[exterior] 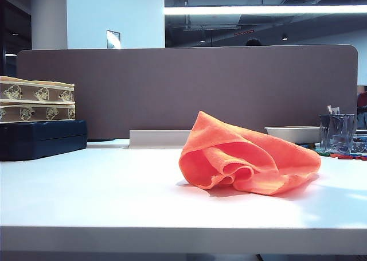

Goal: Use an orange cloth to wipe the letter magnets on the table away for a distance.

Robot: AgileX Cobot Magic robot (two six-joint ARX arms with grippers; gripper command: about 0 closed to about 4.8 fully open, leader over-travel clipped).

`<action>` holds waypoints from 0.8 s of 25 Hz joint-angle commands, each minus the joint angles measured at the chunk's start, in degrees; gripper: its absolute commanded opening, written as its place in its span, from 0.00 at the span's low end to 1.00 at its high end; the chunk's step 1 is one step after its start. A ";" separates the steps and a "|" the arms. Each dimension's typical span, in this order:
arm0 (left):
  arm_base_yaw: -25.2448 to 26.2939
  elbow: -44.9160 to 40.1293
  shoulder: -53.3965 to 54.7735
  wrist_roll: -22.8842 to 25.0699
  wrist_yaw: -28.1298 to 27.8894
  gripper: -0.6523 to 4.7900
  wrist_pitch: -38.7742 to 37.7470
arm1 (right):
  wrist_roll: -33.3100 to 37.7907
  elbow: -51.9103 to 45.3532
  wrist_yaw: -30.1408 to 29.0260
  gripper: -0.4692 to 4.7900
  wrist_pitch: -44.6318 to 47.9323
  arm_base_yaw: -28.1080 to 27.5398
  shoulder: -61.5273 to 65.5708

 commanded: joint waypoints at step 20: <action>-0.04 0.22 0.02 -0.17 0.31 0.11 0.28 | -0.17 0.11 28.39 0.60 -14.97 -0.09 -22.25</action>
